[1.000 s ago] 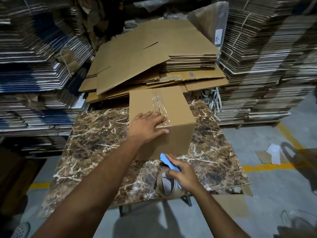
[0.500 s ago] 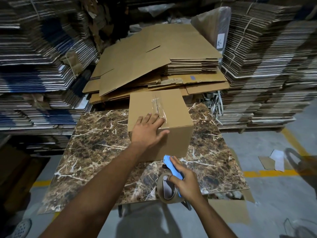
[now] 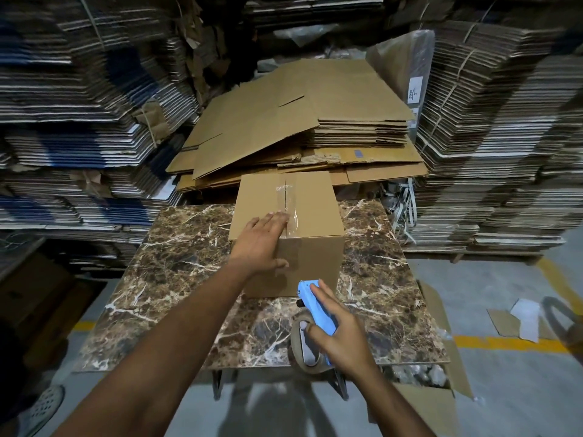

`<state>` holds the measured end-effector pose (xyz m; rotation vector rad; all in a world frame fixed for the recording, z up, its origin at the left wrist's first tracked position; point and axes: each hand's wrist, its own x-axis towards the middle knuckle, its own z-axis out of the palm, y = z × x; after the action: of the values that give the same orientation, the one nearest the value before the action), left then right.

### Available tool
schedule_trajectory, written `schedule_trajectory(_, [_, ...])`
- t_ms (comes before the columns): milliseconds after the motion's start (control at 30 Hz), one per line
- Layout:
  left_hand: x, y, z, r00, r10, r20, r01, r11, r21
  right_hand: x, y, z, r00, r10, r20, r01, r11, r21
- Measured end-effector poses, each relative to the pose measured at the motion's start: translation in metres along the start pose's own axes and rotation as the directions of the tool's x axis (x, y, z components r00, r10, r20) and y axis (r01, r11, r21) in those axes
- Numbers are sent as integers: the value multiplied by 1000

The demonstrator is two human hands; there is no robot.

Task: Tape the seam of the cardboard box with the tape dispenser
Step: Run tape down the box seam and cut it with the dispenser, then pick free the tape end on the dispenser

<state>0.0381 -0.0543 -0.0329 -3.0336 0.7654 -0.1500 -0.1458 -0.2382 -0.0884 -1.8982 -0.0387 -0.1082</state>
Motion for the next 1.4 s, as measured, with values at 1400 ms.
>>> schedule_trajectory(1400, [37, -53, -39, 929, -283, -237, -143, 317, -937, 187, -82, 13, 922, -274, -275, 170, 921, -351])
